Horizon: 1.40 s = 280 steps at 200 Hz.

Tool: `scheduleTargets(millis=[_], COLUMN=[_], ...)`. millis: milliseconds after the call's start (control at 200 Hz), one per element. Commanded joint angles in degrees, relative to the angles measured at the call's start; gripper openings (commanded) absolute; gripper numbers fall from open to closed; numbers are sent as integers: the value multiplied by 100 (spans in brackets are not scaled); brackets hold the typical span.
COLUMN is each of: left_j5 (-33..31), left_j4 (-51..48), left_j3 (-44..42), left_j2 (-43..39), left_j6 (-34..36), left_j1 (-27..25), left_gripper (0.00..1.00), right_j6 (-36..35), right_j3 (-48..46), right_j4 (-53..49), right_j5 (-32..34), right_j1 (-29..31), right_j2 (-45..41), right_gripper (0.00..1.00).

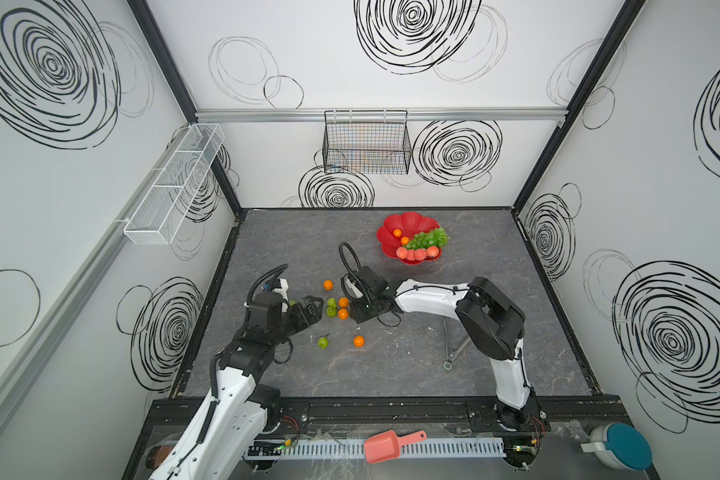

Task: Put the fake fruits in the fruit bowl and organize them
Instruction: 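Lift the kumquat with the right gripper and carry it over the bowl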

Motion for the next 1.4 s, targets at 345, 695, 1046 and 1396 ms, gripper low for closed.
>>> scheduleTargets(millis=[345, 695, 1046, 1396], left_j5=[-611, -670, -485, -183], left_j4=[945, 1579, 1778, 2044], left_j3=[640, 1563, 2615, 3724], left_j2=[982, 2486, 3568, 4640], left_j6=[167, 403, 668, 731], left_j1=[-1532, -2517, -2475, -2299], left_gripper=[96, 96, 96, 96], right_j6=[191, -84, -360, -587], right_j3=[-1223, -1859, -1626, -793], right_j4=[123, 126, -23, -76], right_j5=[-267, -554, -909, -1220], right_j1=[-910, -2167, -3011, -3537], right_j2=[-2000, -3123, -3170, -2593], right_gripper=[38, 38, 38, 38])
